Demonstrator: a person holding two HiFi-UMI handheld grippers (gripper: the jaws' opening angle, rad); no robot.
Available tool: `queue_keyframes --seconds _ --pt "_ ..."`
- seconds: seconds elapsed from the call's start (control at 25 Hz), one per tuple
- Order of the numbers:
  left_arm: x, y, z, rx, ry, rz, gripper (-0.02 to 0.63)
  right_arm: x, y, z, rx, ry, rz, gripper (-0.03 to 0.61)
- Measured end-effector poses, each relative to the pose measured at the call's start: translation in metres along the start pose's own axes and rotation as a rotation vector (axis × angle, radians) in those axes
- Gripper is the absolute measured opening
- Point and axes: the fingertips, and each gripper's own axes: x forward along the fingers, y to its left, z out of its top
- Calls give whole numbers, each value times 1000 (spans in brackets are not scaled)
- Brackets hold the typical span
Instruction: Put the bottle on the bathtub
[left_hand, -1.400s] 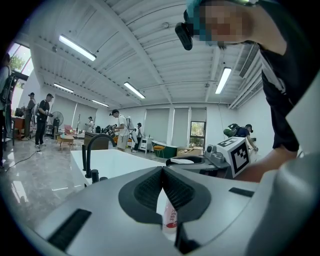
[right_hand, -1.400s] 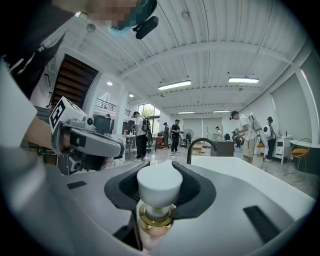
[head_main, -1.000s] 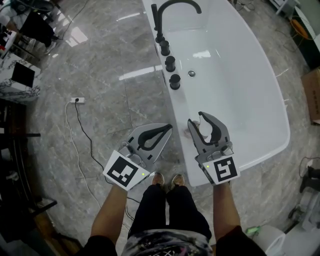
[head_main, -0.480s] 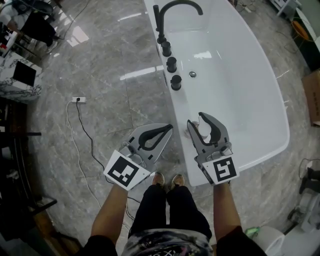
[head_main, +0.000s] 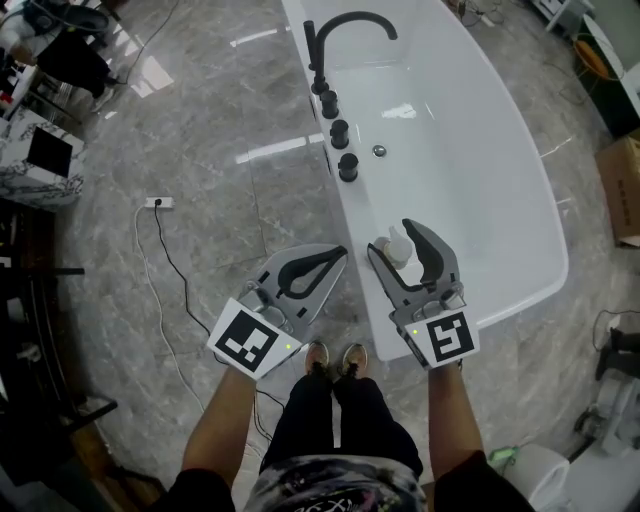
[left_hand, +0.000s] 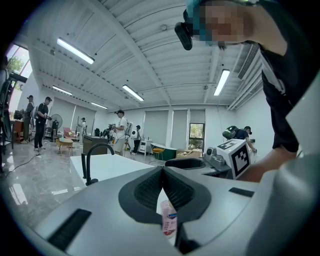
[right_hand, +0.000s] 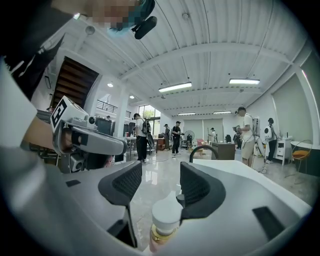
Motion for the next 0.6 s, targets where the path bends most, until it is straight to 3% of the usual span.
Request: queue_keyframes --seconds 0.6 --pt "-44 -47 106 28 -13 -46 14 -62 46 135 -73 -61 -10 242"
